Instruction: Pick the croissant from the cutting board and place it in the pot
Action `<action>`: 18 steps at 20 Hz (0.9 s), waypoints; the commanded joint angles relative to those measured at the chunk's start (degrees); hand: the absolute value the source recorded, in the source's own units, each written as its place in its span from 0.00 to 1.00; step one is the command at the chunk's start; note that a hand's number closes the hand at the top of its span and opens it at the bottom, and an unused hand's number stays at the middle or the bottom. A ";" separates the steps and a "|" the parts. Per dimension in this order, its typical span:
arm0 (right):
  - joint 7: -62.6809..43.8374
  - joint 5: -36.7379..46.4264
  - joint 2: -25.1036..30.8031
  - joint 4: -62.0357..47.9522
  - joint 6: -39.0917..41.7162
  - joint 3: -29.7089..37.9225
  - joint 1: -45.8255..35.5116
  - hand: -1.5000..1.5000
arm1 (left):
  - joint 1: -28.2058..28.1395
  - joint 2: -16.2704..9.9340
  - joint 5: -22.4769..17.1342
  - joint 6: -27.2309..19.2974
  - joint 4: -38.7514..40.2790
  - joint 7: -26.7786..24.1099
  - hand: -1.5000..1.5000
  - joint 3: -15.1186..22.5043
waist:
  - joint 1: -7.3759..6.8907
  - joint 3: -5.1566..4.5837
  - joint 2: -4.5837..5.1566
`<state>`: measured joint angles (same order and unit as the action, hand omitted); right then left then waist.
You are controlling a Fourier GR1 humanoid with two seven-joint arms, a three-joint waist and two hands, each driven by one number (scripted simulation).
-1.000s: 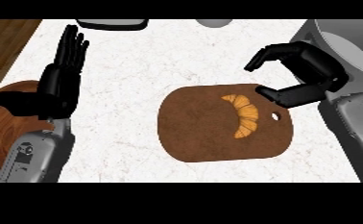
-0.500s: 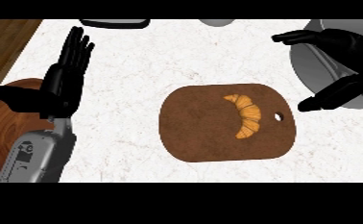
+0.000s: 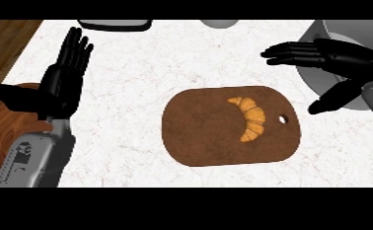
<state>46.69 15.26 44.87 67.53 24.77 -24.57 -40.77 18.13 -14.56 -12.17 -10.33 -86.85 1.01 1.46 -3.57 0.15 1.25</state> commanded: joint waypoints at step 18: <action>11.67 19.38 -13.17 -21.13 -5.89 -13.64 -5.65 0.00 | -2.31 -0.82 0.23 2.88 2.63 -3.16 0.50 -4.49 | 2.96 -0.15 -1.04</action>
<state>51.91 32.35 33.05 48.61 17.07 -37.63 -47.15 16.45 -15.06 -11.92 -8.72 -85.98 0.34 -1.68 -1.00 0.01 0.27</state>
